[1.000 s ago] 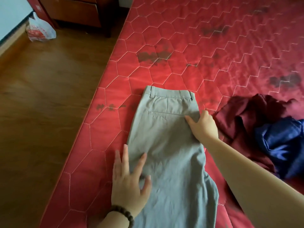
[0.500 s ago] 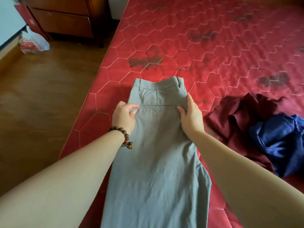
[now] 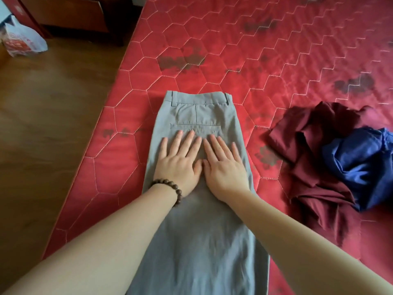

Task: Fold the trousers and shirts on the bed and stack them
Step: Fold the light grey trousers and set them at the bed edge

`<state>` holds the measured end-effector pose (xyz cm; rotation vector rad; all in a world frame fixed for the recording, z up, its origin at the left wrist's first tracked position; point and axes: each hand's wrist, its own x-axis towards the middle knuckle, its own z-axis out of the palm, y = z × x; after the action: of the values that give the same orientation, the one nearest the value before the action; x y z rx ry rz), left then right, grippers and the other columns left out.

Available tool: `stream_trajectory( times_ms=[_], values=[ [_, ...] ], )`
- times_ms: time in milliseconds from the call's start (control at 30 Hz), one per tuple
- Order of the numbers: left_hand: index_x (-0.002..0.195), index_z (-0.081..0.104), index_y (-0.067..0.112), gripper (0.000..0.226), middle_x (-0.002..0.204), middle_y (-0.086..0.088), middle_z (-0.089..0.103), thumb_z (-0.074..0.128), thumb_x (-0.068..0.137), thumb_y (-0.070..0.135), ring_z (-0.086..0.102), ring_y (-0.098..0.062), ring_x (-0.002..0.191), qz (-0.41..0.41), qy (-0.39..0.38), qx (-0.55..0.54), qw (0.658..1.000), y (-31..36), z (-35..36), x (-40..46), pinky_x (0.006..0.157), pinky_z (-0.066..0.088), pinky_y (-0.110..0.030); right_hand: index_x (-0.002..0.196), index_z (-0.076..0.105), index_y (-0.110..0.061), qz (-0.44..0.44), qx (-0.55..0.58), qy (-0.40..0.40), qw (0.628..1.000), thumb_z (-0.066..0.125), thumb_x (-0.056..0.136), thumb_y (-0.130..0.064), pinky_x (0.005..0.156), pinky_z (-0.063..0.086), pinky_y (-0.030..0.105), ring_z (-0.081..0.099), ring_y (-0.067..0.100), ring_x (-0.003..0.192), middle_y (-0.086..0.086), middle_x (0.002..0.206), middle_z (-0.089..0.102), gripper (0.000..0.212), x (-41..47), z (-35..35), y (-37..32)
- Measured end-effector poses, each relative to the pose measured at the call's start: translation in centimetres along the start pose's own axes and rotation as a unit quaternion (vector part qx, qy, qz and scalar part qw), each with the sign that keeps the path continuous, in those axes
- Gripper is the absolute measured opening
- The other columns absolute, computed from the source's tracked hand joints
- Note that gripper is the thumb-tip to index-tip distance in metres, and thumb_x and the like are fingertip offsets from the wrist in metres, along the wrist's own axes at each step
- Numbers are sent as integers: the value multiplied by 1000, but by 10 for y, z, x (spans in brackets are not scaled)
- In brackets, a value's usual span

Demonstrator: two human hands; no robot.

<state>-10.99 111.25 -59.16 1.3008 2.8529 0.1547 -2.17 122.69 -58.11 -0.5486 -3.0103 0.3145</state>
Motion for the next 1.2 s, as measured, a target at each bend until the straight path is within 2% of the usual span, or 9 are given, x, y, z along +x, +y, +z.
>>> stream_trajectory(
  times_ms=[167, 233, 333, 467, 533, 733, 867, 1067, 1200],
  values=[
    [153, 14, 28, 62, 162, 5, 9, 24, 96, 51, 1, -21, 149, -18, -9, 17, 1000, 2, -5, 3, 117, -1, -54, 152, 15, -33, 116, -55, -43, 991, 22, 101, -47, 115, -6, 54, 9, 18, 148, -8, 160, 13, 53, -25, -23, 56],
    [153, 17, 23, 62, 162, -2, 10, 28, 97, 48, 2, -24, 149, -34, -8, -6, 999, 8, -10, -8, 118, -2, -53, 147, 35, -21, 161, 59, -16, 985, 31, 102, -36, 116, 10, 48, 24, 21, 144, 2, 154, 33, 47, -40, -36, 71],
    [152, 21, 23, 63, 160, -10, 14, 32, 95, 48, 8, -28, 148, 4, -1, -18, 1000, 21, -13, -41, 118, 5, -55, 119, 62, -6, 195, 133, 98, 967, 51, 96, -14, 93, 41, 38, 58, 33, 109, 15, 117, 64, 27, -79, -57, 85],
    [153, 9, 31, 67, 162, -8, 5, 21, 93, 58, 0, -27, 149, -20, -38, 3, 999, 29, -6, -68, 117, -2, -56, 126, 60, -13, 117, 180, -31, 976, 71, 82, -13, 75, 37, 20, 52, 18, 80, 1, 93, 57, 46, -125, -68, 76],
    [153, 9, 32, 67, 162, -7, 5, 20, 92, 59, 0, -26, 149, -29, -31, 18, 999, 31, -5, -67, 116, -2, -56, 130, 57, -14, 94, 180, -67, 977, 71, 80, -11, 74, 33, 16, 48, 13, 79, -2, 92, 53, 52, -129, -64, 74],
    [153, 14, 33, 68, 161, -6, 10, 20, 91, 60, 4, -25, 149, -33, -8, 19, 999, 32, -2, -68, 116, 0, -56, 118, 66, -16, 139, 224, -24, 964, 51, 78, 9, 76, 41, 19, 57, 14, 82, 0, 95, 65, 50, -127, -62, 68],
    [152, 16, 32, 67, 161, -6, 13, 22, 91, 59, 6, -26, 148, -31, 4, 17, 999, 33, 0, -67, 117, 0, -55, 127, 61, -21, 109, 223, -47, 967, 62, 68, 3, 80, 41, 23, 57, 20, 91, 3, 99, 60, 63, -132, -56, 66],
    [152, 19, 31, 64, 160, -7, 17, 23, 94, 57, 9, -26, 148, -27, 12, 23, 999, 32, 2, -68, 117, 2, -55, 107, 66, -16, 148, 168, 56, 973, 47, 75, 2, 75, 48, 38, 63, 29, 90, 6, 101, 70, 42, -134, -49, 64],
    [152, 20, 31, 65, 160, -7, 17, 20, 93, 57, 9, -26, 148, -32, 8, 27, 999, 32, 1, -68, 117, 2, -55, 120, 65, -13, 115, 141, 32, 983, 46, 79, 3, 82, 46, 36, 59, 29, 99, 8, 106, 68, 48, -145, -54, 68]
  ],
)
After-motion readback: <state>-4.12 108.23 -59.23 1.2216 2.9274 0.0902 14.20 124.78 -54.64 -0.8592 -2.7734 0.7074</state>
